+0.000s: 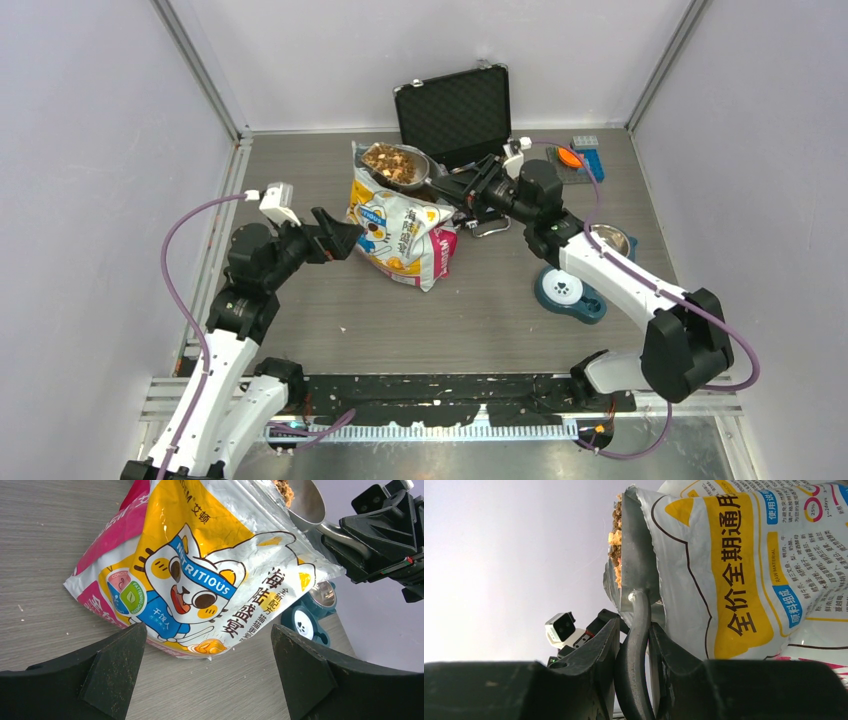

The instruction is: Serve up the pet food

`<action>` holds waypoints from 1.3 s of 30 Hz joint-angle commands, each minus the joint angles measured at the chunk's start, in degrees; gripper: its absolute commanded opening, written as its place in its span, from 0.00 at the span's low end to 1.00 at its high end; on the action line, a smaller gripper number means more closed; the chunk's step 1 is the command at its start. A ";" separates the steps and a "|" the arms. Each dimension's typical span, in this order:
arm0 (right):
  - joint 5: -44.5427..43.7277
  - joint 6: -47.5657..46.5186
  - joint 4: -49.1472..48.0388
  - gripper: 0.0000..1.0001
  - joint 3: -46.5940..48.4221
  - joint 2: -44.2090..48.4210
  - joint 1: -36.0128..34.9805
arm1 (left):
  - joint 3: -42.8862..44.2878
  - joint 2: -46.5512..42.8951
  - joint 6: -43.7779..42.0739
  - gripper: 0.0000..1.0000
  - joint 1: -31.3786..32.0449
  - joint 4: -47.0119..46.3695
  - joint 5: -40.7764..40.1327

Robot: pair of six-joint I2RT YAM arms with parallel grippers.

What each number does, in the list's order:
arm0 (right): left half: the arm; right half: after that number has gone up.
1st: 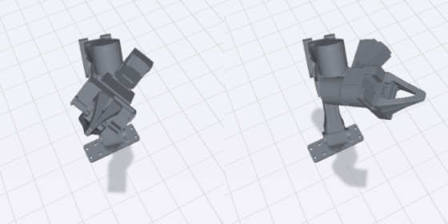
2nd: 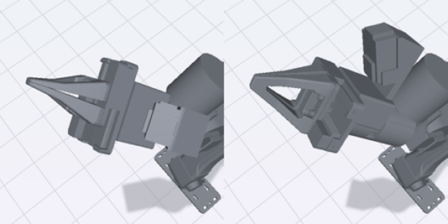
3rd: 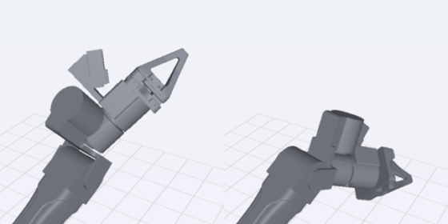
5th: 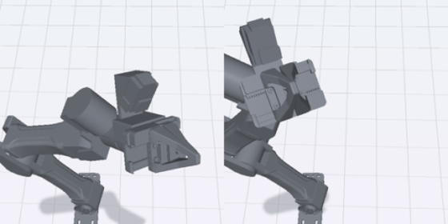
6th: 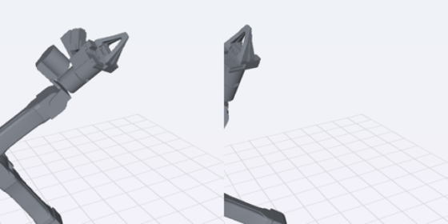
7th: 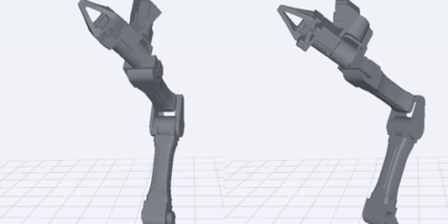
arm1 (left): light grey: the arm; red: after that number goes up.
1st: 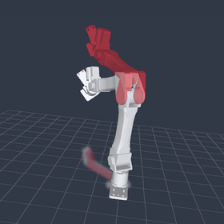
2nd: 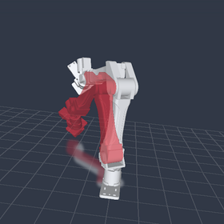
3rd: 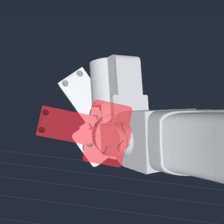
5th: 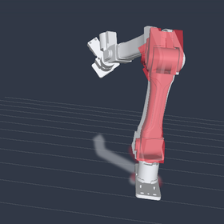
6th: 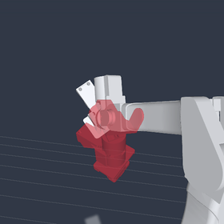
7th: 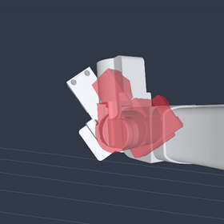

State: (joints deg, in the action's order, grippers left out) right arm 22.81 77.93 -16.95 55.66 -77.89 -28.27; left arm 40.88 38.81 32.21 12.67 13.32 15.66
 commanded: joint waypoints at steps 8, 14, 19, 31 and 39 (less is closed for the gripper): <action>-3.41 -2.22 -1.13 0.05 -1.25 6.56 1.22 | -0.37 -0.04 -1.70 0.99 -0.04 -4.18 3.03; -3.20 -1.90 -1.62 0.05 -1.64 8.20 1.46 | -0.54 -0.01 -1.56 0.99 -0.05 -4.79 4.18; -2.51 -0.80 -3.01 0.05 -1.94 9.50 1.47 | -0.80 -0.12 -1.18 0.99 -0.09 -5.89 5.85; -1.57 -0.81 -3.29 0.05 -1.75 11.96 1.44 | -1.83 -0.28 0.13 0.99 -0.08 -8.51 7.92; -1.29 -0.48 -2.99 0.05 -1.05 13.63 1.47 | -2.27 -0.85 0.30 0.99 -0.09 -9.15 8.49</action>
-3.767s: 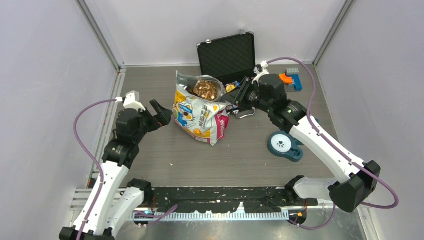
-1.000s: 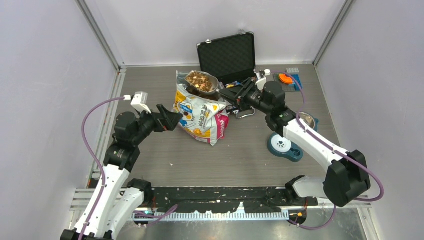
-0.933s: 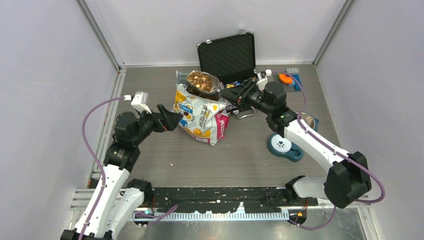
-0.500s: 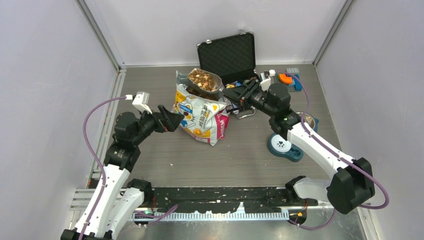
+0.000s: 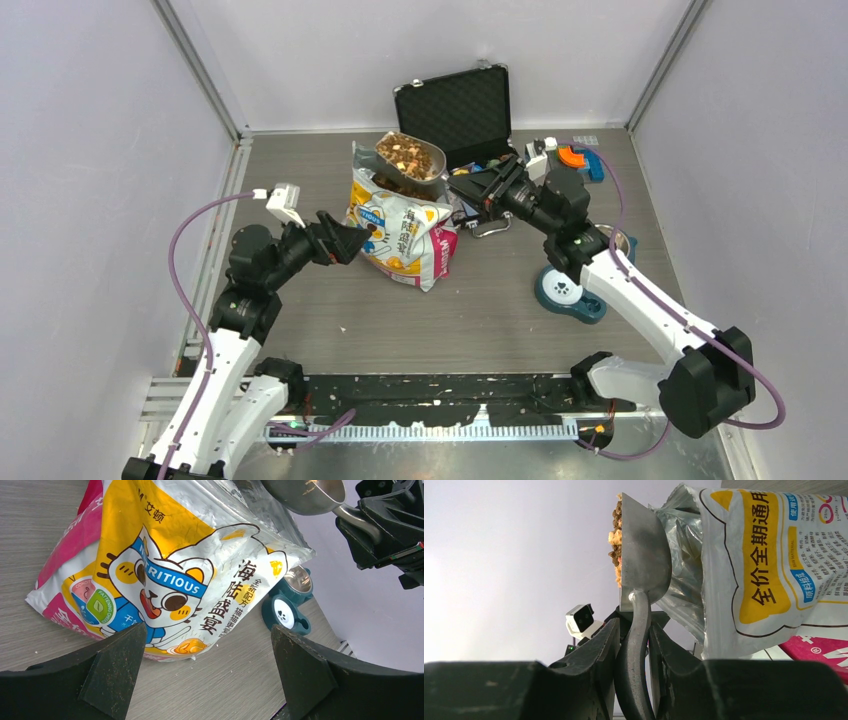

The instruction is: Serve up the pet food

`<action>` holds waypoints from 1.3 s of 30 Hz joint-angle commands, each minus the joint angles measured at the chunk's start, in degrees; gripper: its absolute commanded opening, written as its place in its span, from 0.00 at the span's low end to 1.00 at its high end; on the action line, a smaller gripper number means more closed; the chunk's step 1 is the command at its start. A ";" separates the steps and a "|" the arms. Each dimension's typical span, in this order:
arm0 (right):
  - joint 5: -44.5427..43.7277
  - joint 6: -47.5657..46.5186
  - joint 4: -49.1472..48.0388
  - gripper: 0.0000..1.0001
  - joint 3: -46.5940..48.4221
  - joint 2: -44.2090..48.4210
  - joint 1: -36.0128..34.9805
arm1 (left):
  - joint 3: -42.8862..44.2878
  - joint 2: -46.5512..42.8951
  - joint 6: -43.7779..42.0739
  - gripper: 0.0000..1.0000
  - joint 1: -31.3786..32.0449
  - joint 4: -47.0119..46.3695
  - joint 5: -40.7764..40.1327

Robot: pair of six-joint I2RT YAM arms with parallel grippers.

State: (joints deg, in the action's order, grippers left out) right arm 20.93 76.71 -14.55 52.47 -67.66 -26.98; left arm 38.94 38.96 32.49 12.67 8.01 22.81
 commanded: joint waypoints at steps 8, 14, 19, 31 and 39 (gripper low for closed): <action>0.31 0.48 -4.76 0.05 2.73 5.14 0.78 | -0.52 -1.56 -0.14 0.99 -0.09 -3.64 1.19; -2.07 0.92 -3.58 0.05 1.10 8.81 2.49 | -0.46 -1.41 -0.48 0.99 -0.04 -3.64 1.62; -2.66 0.60 -0.48 0.05 -0.37 13.48 7.29 | -0.20 -1.34 -0.54 0.99 -0.08 -3.20 1.57; 4.85 0.16 8.33 0.05 -7.87 24.04 31.86 | -0.23 -3.26 -0.64 0.99 -0.09 -2.44 1.91; 12.22 -1.51 14.72 0.05 -15.87 30.40 48.31 | -0.31 -3.80 -1.20 0.99 -0.05 -2.14 1.41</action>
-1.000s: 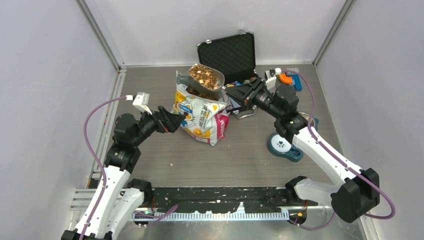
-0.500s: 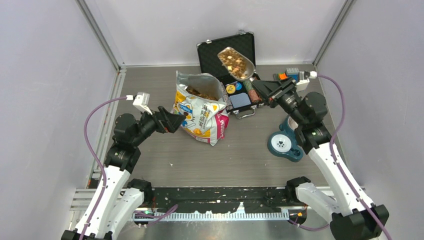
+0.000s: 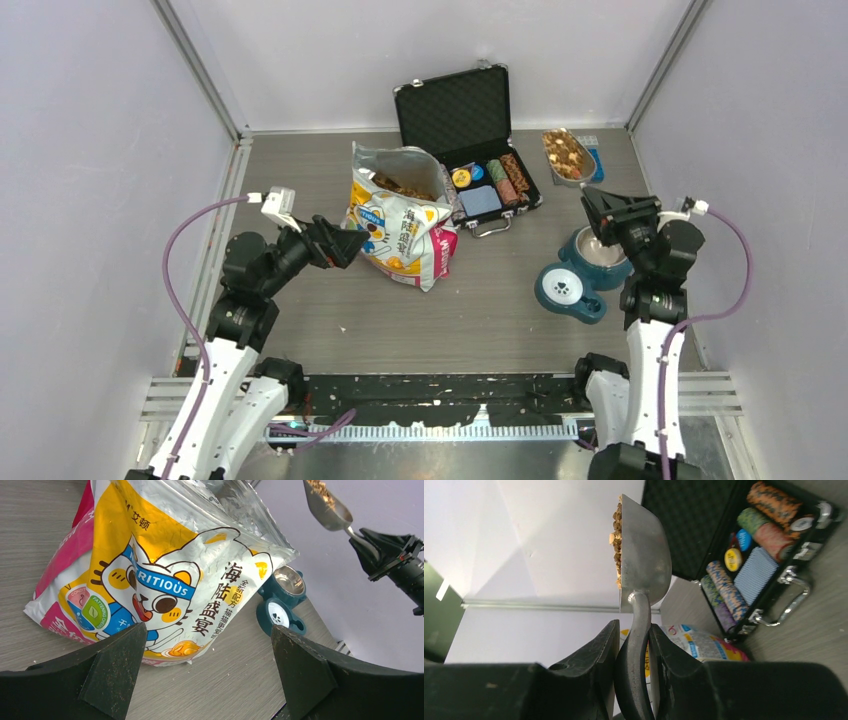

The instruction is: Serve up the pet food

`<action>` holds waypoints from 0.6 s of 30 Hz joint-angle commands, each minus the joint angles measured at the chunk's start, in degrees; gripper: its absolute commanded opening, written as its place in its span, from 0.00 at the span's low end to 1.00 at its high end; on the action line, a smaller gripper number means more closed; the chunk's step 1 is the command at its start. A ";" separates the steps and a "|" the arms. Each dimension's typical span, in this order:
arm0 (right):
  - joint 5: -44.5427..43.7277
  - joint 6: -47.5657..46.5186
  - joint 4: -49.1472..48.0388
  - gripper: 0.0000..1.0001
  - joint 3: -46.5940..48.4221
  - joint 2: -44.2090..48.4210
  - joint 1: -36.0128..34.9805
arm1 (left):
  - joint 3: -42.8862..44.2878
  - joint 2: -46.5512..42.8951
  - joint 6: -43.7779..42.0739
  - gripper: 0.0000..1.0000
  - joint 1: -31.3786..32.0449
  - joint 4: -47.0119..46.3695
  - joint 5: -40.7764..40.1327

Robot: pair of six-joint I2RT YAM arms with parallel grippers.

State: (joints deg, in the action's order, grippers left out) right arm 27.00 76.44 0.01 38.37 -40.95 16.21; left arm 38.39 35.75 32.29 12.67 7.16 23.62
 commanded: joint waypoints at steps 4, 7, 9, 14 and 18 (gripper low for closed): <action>11.40 -3.21 4.42 0.05 -5.53 6.06 12.97 | 0.22 -1.08 -0.99 0.99 -0.07 -1.35 1.06; 12.07 -6.67 8.99 0.05 -6.51 7.63 16.48 | -0.10 -1.55 -0.92 0.99 -0.04 -1.46 1.06; 11.65 -8.65 11.35 0.05 -6.73 8.12 16.86 | -0.34 -1.81 -0.88 0.99 -0.03 -1.72 1.10; 9.16 -11.33 16.16 0.05 -6.53 9.53 18.25 | -0.62 -2.14 -1.11 0.99 -0.06 -1.67 1.04; 6.84 -13.80 20.10 0.05 -5.61 10.68 18.77 | -0.64 -2.52 -1.26 0.99 -0.10 -1.30 0.91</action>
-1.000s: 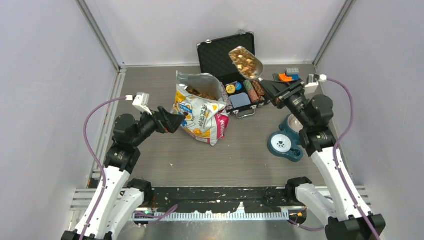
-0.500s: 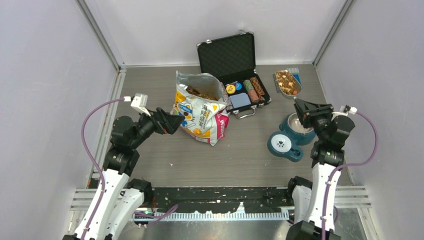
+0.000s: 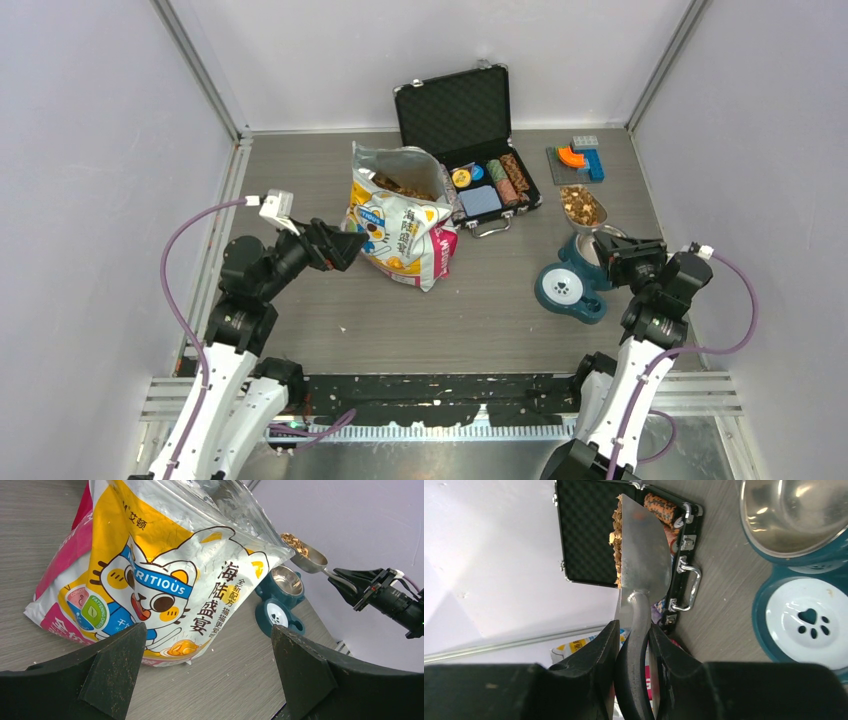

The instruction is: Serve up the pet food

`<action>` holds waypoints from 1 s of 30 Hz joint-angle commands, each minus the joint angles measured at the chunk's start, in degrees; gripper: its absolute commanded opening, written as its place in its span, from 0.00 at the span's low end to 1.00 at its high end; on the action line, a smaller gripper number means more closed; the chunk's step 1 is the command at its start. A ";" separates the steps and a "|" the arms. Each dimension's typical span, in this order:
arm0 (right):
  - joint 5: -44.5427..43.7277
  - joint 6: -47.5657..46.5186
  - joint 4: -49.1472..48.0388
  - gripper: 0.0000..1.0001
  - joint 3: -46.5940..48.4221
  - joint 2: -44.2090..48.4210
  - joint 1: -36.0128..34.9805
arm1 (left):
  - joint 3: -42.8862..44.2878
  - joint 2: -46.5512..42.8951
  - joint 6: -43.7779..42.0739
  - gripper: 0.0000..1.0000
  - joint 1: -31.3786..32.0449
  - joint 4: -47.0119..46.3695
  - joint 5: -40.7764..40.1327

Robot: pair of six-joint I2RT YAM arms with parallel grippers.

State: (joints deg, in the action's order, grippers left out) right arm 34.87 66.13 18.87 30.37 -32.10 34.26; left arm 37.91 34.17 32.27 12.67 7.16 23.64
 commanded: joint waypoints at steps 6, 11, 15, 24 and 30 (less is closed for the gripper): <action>-0.95 -4.22 1.96 0.05 3.21 2.31 1.22 | -0.20 -2.22 -2.24 0.99 -0.08 -0.58 -0.60; -1.51 -5.28 2.15 0.05 4.71 3.21 1.33 | -0.20 -3.15 -3.71 0.99 -0.03 0.98 -3.82; -1.86 -6.07 1.78 0.05 6.02 4.23 1.33 | 0.14 -2.70 -4.85 0.99 -0.01 -0.22 -6.55; -4.82 -2.94 -1.94 0.05 5.17 6.12 1.33 | 7.49 7.53 -6.34 0.99 -0.08 -12.80 -11.61; -8.19 -3.75 0.69 0.05 5.21 7.68 1.33 | 15.09 13.73 -10.06 0.99 -0.15 -14.09 -14.37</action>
State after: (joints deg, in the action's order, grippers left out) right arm 29.61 61.89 22.81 32.91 -26.46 35.38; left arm 49.04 47.40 25.87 12.67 0.60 12.99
